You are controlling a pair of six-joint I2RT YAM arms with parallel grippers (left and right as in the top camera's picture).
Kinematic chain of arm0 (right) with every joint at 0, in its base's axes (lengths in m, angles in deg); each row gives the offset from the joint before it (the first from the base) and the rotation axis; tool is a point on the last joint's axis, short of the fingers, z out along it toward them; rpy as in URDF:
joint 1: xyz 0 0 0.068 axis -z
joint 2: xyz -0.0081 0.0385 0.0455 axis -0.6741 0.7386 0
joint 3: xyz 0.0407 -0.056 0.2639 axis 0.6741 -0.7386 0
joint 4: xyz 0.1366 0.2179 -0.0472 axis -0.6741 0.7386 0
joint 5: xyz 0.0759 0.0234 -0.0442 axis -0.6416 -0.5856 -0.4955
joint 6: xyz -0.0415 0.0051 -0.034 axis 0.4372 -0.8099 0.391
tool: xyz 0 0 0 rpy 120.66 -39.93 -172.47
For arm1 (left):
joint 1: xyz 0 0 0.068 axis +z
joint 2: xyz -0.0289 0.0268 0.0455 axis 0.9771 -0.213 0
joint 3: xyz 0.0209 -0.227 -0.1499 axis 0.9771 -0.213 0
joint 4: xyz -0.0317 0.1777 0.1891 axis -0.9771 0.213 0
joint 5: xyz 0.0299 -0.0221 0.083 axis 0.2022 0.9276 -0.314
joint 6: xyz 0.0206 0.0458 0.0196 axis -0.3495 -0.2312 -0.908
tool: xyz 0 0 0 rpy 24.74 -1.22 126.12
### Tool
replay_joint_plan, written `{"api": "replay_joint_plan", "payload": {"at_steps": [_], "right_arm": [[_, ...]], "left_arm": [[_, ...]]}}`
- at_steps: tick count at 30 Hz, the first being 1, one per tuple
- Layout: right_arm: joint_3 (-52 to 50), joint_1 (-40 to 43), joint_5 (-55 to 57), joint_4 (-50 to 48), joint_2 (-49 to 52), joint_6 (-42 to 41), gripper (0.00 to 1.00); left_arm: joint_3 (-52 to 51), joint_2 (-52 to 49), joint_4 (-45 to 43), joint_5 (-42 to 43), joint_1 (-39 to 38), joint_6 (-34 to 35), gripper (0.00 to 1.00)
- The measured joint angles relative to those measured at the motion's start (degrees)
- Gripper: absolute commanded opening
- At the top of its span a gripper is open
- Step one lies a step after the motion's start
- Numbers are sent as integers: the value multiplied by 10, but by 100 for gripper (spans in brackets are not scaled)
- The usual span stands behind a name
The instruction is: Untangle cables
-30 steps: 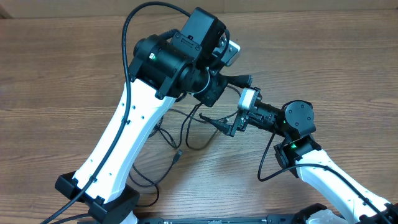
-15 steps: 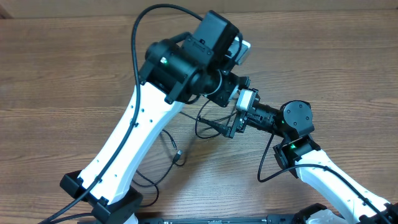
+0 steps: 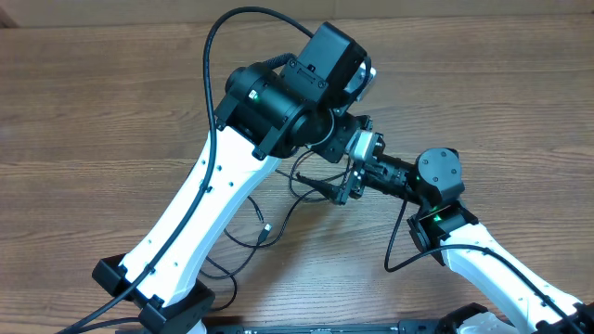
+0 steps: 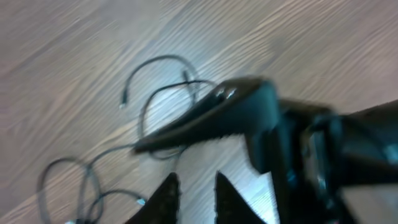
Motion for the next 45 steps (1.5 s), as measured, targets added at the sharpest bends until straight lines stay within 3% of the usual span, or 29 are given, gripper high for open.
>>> {"api": "replay_joint_plan", "payload": {"at_steps": [1,9,20,24,31,38,45], "right_arm": [[0,0,9,10,0,-2,100],[0,19,80,66,0,-100,100],[17,202,93,348,0,-224,100],[17,228,52,380,0,-233,100],[17,233,-43,385,0,-240,100],[19,232,-58,478,0,-243,100],[19,204,-11,489,41,-337,100]], "left_arm": [[0,0,5,-11,0,1,100],[0,0,11,-64,35,4,99],[0,0,11,-53,124,13,100],[0,0,10,-48,126,13,99],[0,0,5,-47,126,13,100],[0,0,4,-47,126,13,100],[0,0,4,-46,126,13,99]]}}
